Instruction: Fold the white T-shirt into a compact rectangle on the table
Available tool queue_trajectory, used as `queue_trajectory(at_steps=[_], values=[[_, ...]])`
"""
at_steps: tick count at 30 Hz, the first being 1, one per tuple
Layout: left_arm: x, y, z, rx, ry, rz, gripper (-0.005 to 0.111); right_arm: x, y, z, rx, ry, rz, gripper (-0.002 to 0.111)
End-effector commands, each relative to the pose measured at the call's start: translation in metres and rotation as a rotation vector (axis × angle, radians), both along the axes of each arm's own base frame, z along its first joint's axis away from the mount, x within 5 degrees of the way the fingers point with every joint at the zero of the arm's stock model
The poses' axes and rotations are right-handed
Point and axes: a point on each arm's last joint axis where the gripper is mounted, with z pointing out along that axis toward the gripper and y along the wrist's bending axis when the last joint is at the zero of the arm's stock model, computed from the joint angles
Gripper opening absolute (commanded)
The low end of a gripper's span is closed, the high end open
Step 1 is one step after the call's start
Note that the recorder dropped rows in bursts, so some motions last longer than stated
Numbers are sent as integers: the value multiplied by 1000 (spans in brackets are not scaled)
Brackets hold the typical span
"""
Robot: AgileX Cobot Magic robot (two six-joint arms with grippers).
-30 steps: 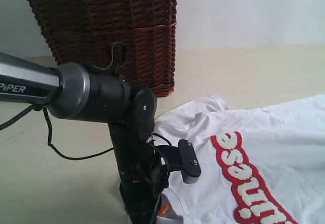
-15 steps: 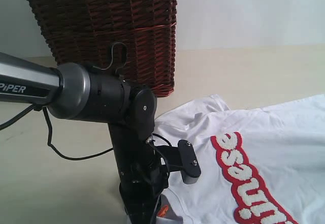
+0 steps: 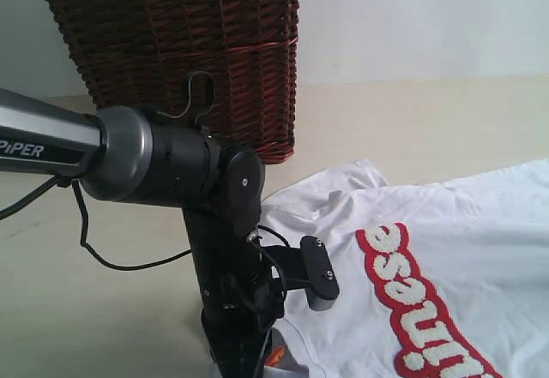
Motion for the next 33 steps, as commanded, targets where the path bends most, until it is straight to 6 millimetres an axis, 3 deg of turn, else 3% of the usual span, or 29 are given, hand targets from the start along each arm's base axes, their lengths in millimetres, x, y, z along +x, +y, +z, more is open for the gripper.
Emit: queue_trajectory(at_steps=[1,5,16,21,33], values=[[-4,4,-5,52,20,-36,0,-12,7,-23,85,118,-45,0],[-4,4,-5,52,20,-36,0,-15,8,-26,92,144,-179,0],[-1,6,-5,68,16,8,0,-9,17,-29,154,85,-304,0],[5,11,-1,114,-64,25,0,-6,17,-6,124,16,-322,0],[12,19,37,110,-212,57,0,-9,19,71,32,-171,-264,0]])
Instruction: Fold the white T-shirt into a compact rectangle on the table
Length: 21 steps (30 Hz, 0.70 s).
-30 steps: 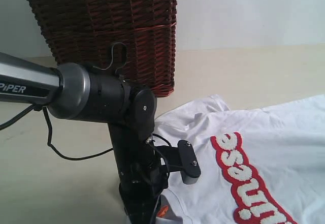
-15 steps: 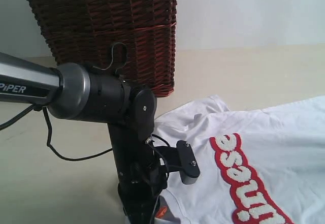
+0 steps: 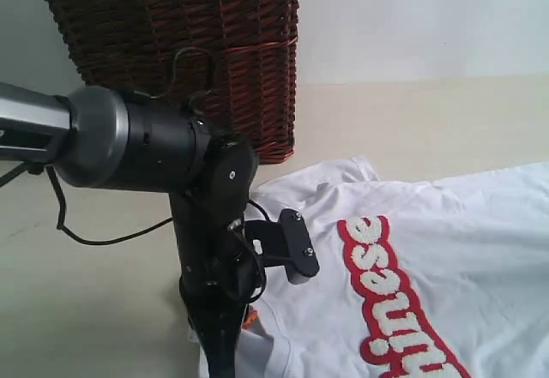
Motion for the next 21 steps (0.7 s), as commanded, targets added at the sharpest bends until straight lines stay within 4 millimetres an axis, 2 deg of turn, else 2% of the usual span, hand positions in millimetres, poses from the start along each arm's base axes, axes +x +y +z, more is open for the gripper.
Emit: queue_trajectory(at_steps=[1,8,12,16,21], values=[[-1,5,20,-5,-33,-1,0,-3,3,27,-48,-58,18,0],[-6,11,46,-26,-50,21,0,-13,16,59,-9,-95,-18,0],[-11,19,70,-29,-79,42,0,-20,28,87,19,-185,-53,0],[-11,38,107,0,-236,1,0,-28,43,124,35,-326,-82,0],[-9,62,178,-63,-576,-39,0,-47,71,176,58,-546,-70,0]])
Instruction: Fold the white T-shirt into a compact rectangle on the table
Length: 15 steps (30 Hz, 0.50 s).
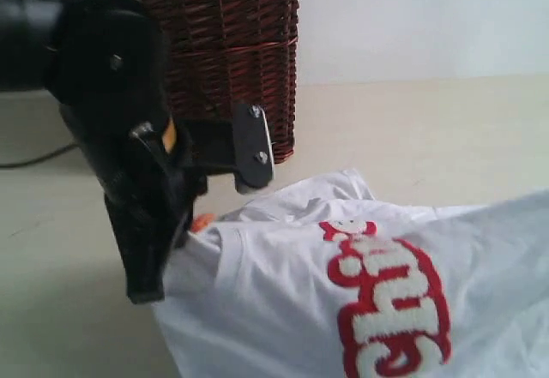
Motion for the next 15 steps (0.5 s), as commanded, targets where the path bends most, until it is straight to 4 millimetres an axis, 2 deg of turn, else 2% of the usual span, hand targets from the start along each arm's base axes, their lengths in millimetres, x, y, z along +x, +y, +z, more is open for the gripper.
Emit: queue_trajectory(at_steps=[1,7,9,15], values=[[0,22,68,-81,-302,-13,0,-17,27,45,7,-205,43,0],[-19,50,159,-351,-608,-9,0,-41,68,96,65,-479,155,0],[-26,66,181,-420,-676,22,0,-49,79,107,93,-535,172,0],[-48,120,215,-515,-778,190,0,-73,101,119,137,-535,208,0]])
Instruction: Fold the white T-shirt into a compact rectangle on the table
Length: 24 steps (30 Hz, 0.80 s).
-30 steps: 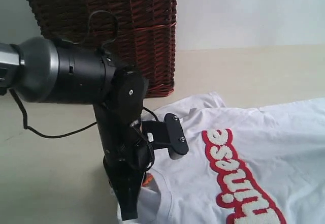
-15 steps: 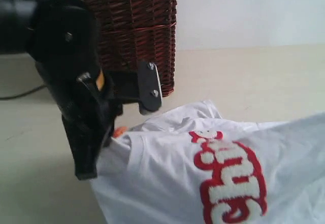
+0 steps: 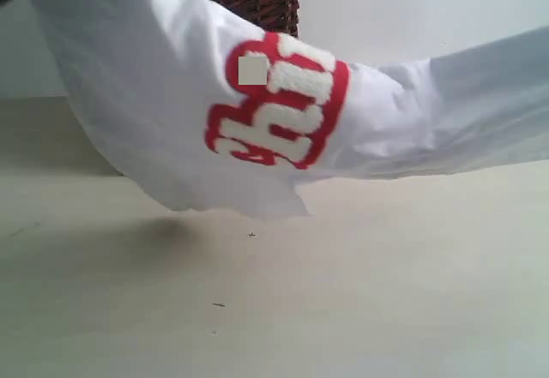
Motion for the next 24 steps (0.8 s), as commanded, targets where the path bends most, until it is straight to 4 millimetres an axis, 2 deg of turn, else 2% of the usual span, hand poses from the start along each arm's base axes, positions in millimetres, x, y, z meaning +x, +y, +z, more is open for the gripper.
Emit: queue_trajectory(at_steps=[1,5,9,11,15,19,24], values=[[-17,41,25,-128,-61,120,0,-16,14,8,45,3,3,0],[-40,71,40,-217,-114,178,0,-28,19,13,97,0,-102,0],[-86,104,54,-357,-146,205,0,-44,25,11,50,85,-93,0],[-108,116,56,-406,-147,208,0,-48,27,12,63,84,-124,0],[-134,129,53,-432,-116,205,0,-54,28,14,29,80,-137,0],[-142,133,48,-442,-114,199,0,-54,28,14,55,82,-158,0],[-134,127,28,-404,-46,205,0,-52,33,17,145,52,-155,0]])
